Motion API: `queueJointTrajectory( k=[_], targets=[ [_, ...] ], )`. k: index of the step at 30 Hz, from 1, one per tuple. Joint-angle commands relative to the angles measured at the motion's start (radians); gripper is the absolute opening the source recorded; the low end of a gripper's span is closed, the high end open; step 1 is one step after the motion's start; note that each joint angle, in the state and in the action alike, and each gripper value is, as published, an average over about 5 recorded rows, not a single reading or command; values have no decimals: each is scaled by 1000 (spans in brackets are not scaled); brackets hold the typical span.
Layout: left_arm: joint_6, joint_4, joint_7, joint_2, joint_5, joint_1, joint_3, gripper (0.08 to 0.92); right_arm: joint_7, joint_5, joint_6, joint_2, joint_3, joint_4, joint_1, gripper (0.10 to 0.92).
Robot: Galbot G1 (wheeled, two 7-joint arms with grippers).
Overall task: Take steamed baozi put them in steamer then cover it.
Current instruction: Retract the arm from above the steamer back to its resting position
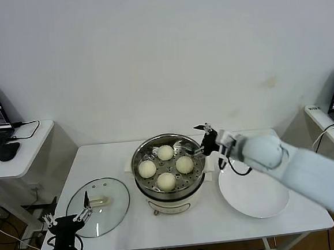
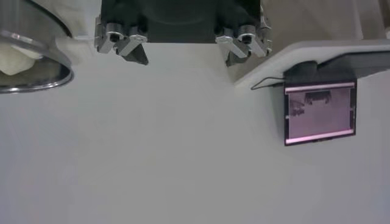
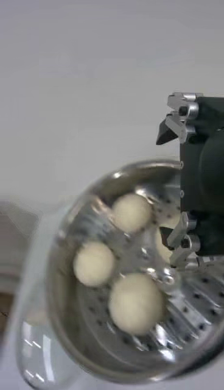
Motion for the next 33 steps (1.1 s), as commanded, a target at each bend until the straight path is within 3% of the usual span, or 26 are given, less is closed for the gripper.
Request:
queueJointTrajectory(
  k=[1, 8, 14, 19, 23, 28, 33],
  targets=[
    [-5, 37, 4, -8, 20, -8, 23, 823, 137, -315, 447, 251, 793, 56, -834, 823],
    [-29, 85, 6, -13, 169, -19, 41, 823, 17, -438, 530, 530, 1026, 104, -1051, 823],
    [-39, 191, 36, 24, 553, -30, 28, 823, -76, -466, 573, 696, 1243, 148, -1150, 823],
    [-83, 294, 93, 70, 960, -44, -23, 823, -62, -448, 570, 730, 1299, 173, -1184, 822],
    [-157, 372, 50, 91, 1199, -49, -64, 823, -23, -430, 584, 737, 1336, 151, -1186, 823],
    [-223, 458, -19, 119, 1386, -51, -70, 823, 18, -423, 610, 742, 1374, 109, -1194, 823],
    [-224, 503, -25, 135, 1446, -94, -44, 823, 34, -416, 617, 755, 1387, 98, -1205, 823]
  ],
)
